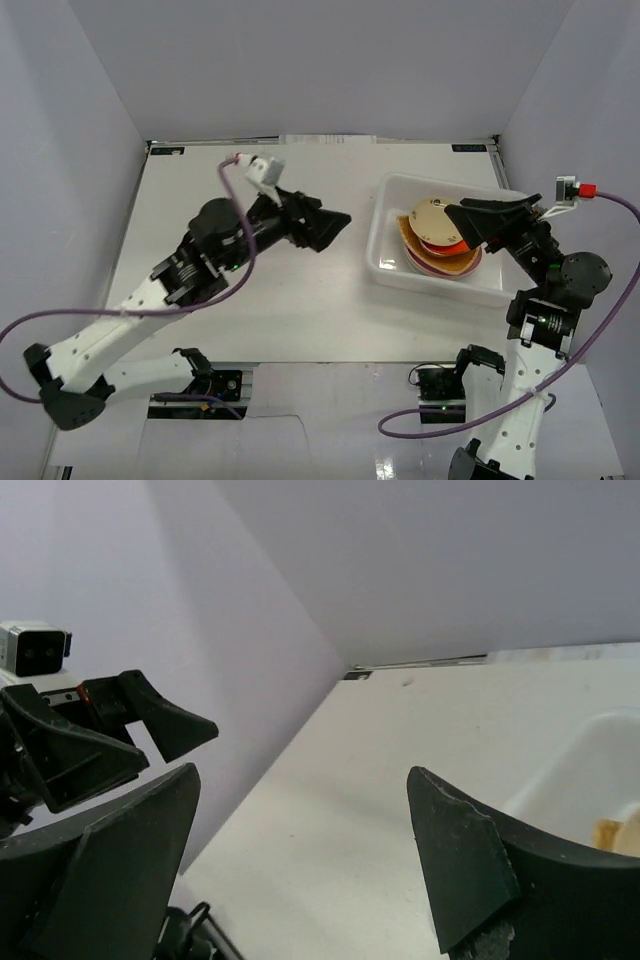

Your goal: Place the plates into the plastic bin on the countertop

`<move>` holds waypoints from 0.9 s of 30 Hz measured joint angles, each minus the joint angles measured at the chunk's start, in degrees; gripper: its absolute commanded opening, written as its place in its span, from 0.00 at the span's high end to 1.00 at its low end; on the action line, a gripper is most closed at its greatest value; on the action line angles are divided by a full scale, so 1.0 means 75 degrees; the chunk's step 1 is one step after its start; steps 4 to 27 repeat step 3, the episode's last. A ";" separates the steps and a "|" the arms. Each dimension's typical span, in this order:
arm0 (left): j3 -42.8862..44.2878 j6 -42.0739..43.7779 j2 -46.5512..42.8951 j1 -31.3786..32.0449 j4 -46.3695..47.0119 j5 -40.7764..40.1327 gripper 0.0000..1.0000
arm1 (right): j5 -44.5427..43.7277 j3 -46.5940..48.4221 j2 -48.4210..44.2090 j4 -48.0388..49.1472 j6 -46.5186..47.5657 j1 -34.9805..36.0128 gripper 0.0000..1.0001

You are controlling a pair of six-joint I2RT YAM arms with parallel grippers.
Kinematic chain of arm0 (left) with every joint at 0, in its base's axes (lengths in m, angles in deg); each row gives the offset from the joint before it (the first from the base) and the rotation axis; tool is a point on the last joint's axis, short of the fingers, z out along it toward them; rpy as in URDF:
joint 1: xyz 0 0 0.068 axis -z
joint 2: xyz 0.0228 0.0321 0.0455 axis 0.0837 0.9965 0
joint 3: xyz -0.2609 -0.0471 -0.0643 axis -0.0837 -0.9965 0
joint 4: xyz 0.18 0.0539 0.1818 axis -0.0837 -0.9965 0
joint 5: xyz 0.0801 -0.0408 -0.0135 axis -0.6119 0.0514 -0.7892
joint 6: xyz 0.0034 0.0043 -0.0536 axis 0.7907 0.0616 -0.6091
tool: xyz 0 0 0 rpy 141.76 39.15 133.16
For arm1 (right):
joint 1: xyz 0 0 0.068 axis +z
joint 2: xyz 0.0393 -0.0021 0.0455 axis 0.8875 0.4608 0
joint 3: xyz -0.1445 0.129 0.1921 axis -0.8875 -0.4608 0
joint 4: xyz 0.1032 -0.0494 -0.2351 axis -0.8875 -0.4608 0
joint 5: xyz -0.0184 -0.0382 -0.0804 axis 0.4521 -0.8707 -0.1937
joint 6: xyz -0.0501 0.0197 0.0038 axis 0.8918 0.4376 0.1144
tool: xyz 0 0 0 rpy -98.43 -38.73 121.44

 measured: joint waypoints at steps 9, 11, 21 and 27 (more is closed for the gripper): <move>-0.1134 0.0067 -0.1784 0.0000 -0.0192 -0.0248 0.02 | 0.0507 -0.0498 -0.0052 0.1125 -0.0825 0.0012 0.10; -0.1134 0.0067 -0.1784 0.0000 -0.0192 -0.0248 0.02 | 0.0507 -0.0498 -0.0052 0.1125 -0.0825 0.0012 0.10; -0.1134 0.0067 -0.1784 0.0000 -0.0192 -0.0248 0.02 | 0.0507 -0.0498 -0.0052 0.1125 -0.0825 0.0012 0.10; -0.1134 0.0067 -0.1784 0.0000 -0.0192 -0.0248 0.02 | 0.0507 -0.0498 -0.0052 0.1125 -0.0825 0.0012 0.10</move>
